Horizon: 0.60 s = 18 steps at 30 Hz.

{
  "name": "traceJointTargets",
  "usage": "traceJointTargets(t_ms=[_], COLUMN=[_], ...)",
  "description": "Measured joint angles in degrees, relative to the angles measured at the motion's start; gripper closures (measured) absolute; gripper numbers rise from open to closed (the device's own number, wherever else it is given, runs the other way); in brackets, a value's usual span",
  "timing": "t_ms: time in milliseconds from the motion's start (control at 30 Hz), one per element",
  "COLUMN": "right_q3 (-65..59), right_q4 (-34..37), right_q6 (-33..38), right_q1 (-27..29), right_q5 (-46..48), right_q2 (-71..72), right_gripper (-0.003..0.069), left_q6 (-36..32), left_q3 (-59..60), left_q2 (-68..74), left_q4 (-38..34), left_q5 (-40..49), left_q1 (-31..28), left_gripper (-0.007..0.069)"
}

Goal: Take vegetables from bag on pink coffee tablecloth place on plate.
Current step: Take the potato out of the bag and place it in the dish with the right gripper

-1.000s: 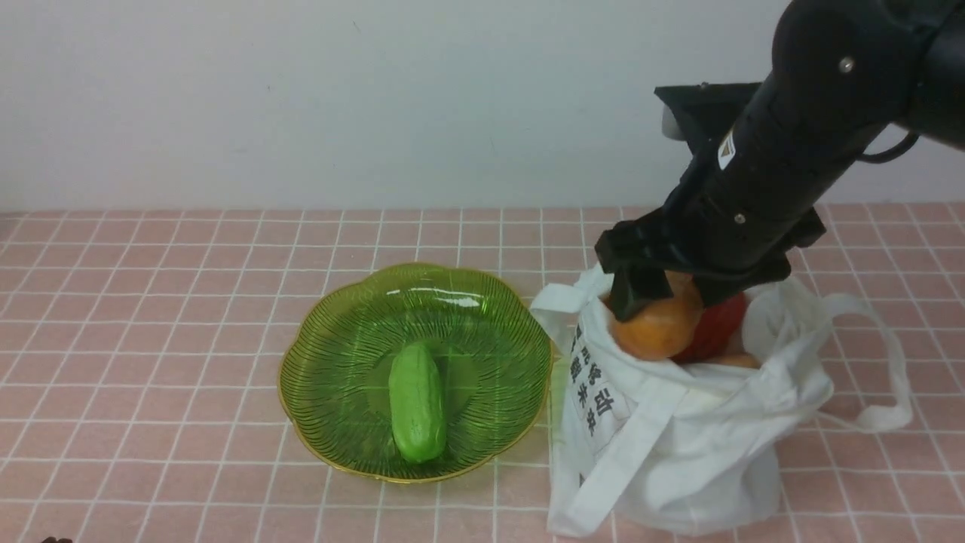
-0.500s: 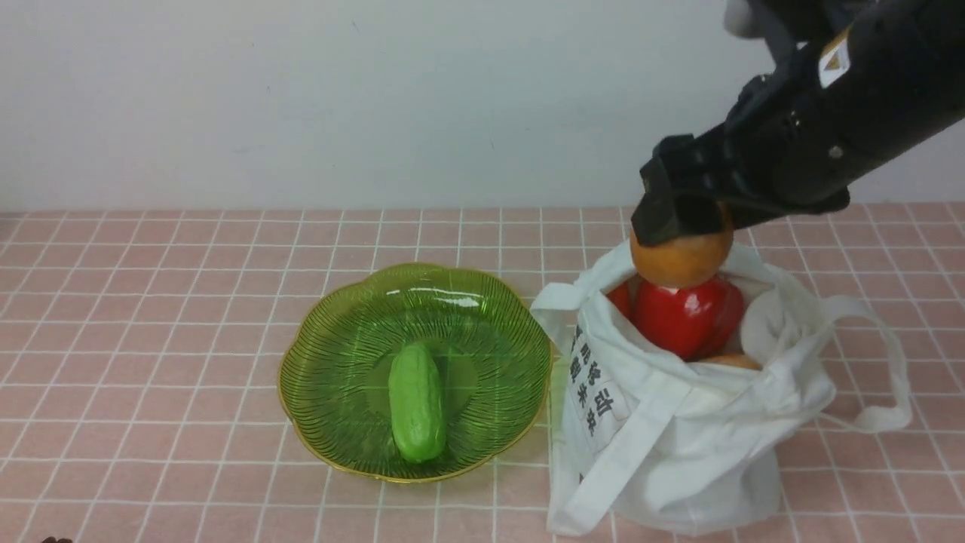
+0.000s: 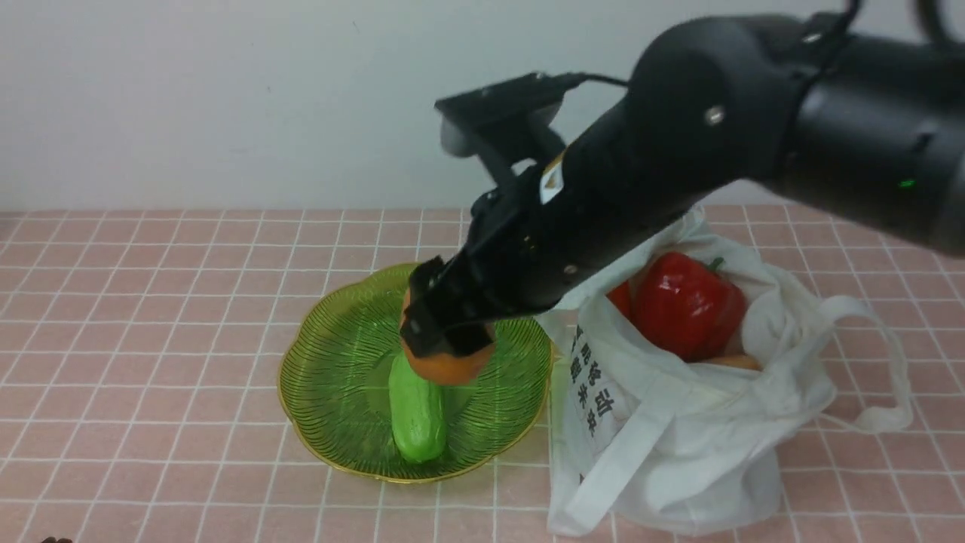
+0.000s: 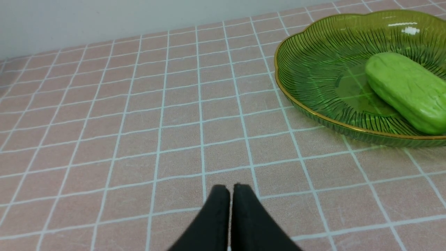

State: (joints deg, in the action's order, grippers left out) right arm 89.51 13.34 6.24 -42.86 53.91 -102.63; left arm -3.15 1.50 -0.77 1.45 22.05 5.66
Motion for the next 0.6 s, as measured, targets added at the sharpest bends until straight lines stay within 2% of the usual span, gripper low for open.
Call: traceJointTargets(t_ms=[367, 600], right_q3=[4.95, 4.95], right_q4=[-16.45, -17.01], right_q6=[-10.65, -11.93], right_q1=[-0.18, -0.2], right_q5=[-1.74, -2.56], right_q2=[-13.41, -15.6], right_gripper=[0.0137, 0.0118], left_q6=[0.0, 0.0], left_q3=[0.0, 0.0], left_q2=[0.0, 0.0], left_q4=[0.0, 0.0], left_q5=[0.0, 0.0], left_q1=[0.0, 0.0], left_gripper=[0.0629, 0.0629])
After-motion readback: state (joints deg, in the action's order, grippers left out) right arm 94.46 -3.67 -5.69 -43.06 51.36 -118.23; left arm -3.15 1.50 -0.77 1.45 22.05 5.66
